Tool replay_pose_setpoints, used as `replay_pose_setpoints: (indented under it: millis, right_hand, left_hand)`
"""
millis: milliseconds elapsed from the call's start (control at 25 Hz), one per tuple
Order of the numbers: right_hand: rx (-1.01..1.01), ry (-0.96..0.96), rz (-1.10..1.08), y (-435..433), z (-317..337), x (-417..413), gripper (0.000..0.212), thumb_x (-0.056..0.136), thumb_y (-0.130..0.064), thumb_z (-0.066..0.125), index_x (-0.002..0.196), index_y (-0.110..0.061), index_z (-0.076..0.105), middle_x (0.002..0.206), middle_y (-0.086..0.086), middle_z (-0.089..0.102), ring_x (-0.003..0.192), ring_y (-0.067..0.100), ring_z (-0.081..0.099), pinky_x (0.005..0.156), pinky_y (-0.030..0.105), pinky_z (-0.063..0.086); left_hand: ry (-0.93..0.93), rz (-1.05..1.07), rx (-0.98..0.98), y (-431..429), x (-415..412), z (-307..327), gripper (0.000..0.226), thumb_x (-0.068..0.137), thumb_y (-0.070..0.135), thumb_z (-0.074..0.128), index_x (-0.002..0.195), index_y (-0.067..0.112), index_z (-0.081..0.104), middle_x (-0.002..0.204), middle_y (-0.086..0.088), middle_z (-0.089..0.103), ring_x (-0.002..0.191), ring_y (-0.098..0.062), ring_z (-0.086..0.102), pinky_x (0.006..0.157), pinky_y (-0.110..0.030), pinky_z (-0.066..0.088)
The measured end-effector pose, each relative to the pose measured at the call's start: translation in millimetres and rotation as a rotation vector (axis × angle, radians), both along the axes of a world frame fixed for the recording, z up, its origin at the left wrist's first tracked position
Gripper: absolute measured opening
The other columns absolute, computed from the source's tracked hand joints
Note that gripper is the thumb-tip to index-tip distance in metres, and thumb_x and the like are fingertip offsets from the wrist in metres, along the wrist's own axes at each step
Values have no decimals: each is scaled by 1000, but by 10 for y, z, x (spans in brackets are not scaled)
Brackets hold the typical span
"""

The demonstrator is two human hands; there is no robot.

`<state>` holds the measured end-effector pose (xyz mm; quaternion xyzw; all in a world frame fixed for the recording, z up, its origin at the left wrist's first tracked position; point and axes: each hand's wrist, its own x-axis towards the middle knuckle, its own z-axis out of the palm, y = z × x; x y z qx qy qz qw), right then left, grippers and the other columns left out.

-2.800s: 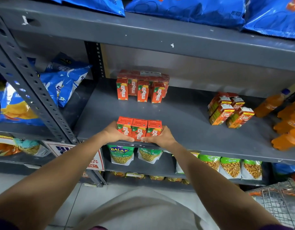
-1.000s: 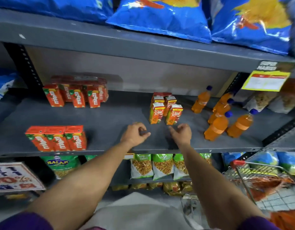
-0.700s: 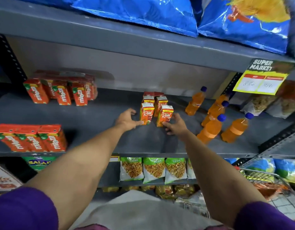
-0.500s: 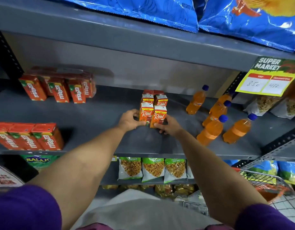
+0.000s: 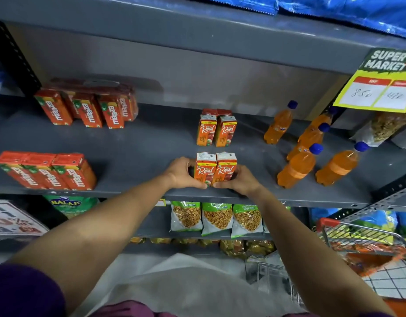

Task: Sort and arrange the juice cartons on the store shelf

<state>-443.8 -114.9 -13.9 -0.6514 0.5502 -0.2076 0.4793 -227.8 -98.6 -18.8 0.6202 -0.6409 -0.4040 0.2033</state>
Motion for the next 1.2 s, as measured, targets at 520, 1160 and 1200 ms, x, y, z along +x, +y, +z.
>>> replay_pose_setpoints:
  millis: [520, 1160, 1200]
  right_hand:
    - [-48, 25, 43, 244, -28, -50, 41, 59, -24, 90, 92, -30, 66, 94, -10, 71, 89, 4, 68, 83, 22, 52]
    - [-83, -68, 100, 376, 60, -109, 85, 46, -51, 90, 119, -20, 58, 113, -1, 70, 105, 13, 67, 97, 44, 52]
    - [-102, -117, 55, 413, 72, -115, 87, 46, -53, 89, 120, -21, 55, 116, -1, 68, 107, 14, 66, 98, 42, 51]
  left_hand:
    - [-123, 13, -90, 273, -85, -10, 58, 38, 67, 75, 86, 34, 69, 96, 9, 75, 99, -16, 65, 96, -42, 49]
    - [-77, -32, -16, 402, 119, 203, 95, 44, 54, 90, 126, 25, 51, 119, -1, 63, 102, -16, 63, 91, -33, 52]
    - [-44, -21, -15, 433, 190, 238, 97, 49, 46, 92, 131, 22, 46, 123, -2, 60, 102, -16, 61, 89, -29, 50]
